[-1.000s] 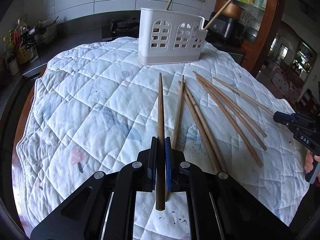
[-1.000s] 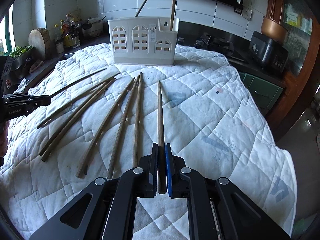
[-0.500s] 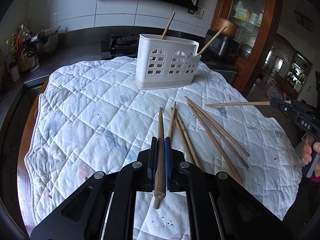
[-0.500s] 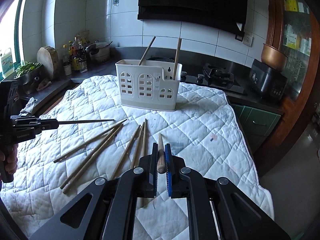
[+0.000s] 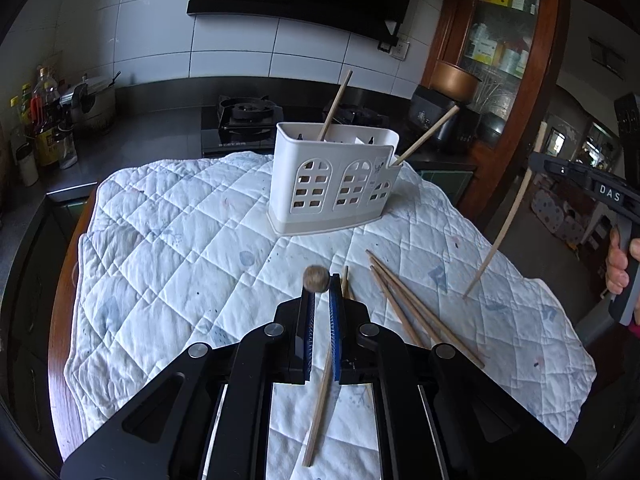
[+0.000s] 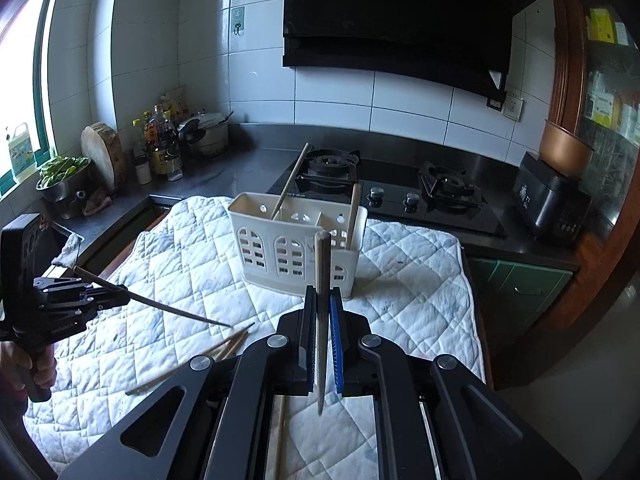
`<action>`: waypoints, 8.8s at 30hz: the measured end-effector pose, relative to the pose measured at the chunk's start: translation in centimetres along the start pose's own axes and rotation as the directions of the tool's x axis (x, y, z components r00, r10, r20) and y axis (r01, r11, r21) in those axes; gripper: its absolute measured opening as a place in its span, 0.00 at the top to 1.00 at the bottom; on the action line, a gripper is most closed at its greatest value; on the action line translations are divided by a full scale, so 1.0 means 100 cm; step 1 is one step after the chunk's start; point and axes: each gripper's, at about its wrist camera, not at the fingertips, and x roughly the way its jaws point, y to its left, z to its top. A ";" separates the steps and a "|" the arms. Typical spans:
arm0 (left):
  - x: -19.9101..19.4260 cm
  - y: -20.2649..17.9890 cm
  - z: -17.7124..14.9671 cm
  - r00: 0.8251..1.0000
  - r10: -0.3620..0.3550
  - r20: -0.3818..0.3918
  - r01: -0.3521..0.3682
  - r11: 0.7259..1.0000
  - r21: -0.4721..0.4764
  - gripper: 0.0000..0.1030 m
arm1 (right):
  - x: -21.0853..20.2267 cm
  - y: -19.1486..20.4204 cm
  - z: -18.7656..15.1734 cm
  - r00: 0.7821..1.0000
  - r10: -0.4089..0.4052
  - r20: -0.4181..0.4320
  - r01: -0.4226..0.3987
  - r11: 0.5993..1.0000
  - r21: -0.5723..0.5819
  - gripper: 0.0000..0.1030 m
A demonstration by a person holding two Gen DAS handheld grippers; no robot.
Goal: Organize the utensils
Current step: 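Lift the left tool's chopstick toward the holder while the right tool carries its chopstick there, then insert the left tool's chopstick into the holder and open while the right tool does likewise, then move both open tools back toward the remaining chopsticks on the quilt, then close the left tool on a wooden chopstick while the right tool grasps another chopstick, then lift the left tool's chopstick toward the white holder while the right tool carries its chopstick there, then lower the left tool's chopstick into the holder and open while the right tool does likewise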
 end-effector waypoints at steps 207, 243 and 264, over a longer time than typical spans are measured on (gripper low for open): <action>0.039 -0.004 -0.114 0.980 0.089 -0.180 -0.090 0.996 0.000 0.78 | 0.012 0.040 -0.089 1.000 0.011 0.029 -0.011 1.000 0.012 0.94; -0.003 -0.013 -0.027 0.997 0.075 0.018 -0.076 0.996 0.043 0.94 | 0.006 0.033 -0.016 0.999 0.029 0.039 -0.027 0.998 -0.052 0.94; -0.043 -0.040 0.140 0.974 0.045 0.222 -0.076 0.988 0.137 0.94 | 0.029 -0.003 0.121 0.995 -0.051 0.081 0.055 0.998 -0.040 0.94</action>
